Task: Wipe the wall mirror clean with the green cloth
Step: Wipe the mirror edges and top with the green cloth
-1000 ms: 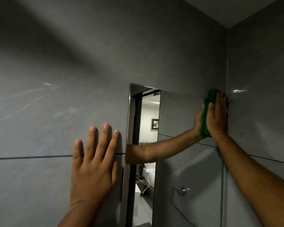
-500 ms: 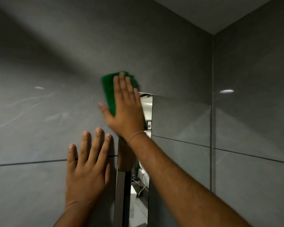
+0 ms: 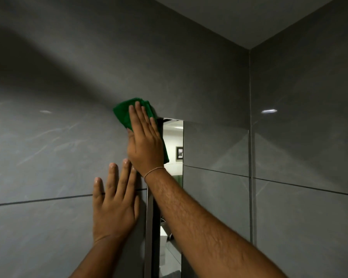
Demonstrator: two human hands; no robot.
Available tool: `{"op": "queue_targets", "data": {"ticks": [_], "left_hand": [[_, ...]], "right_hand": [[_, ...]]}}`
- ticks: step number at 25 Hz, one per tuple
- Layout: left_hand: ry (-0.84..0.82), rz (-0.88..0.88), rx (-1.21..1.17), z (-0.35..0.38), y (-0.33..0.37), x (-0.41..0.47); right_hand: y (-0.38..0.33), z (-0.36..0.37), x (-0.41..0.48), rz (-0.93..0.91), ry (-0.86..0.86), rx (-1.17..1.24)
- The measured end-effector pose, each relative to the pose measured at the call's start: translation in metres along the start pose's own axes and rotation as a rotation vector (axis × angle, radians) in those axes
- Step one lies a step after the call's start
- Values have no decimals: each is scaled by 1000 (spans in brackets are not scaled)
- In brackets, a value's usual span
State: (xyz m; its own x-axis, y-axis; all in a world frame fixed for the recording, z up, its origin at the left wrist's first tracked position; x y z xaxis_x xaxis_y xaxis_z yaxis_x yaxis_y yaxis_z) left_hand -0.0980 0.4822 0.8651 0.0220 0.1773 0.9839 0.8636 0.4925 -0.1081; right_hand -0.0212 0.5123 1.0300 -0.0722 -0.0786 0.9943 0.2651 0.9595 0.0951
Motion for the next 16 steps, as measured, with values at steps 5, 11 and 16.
{"op": "queue_targets", "data": {"ticks": [5, 11, 16], "left_hand": [[-188, -47, -73, -23, 1, 5], [-134, -244, -192, -123, -37, 24], [-243, -283, -166, -161, -51, -48]], "right_hand": [[-13, -49, 6, 154, 93, 142], [-57, -88, -5, 218, 25, 131], [-108, -75, -119, 407, -212, 245]]}}
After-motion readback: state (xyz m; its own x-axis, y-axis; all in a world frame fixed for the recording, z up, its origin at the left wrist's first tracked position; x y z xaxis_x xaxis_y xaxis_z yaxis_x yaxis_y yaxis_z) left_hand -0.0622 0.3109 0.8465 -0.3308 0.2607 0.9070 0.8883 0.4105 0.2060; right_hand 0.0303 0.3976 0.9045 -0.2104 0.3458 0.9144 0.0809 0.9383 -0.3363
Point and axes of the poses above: each hand's wrist, its own x-axis towards the middle knuckle, its own z-axis out of the palm, y = z × x, the point moved 7 cm from there along x, towards the middle knuckle, and after that the axes turned 1 degree about y, right-handed, at the moved point
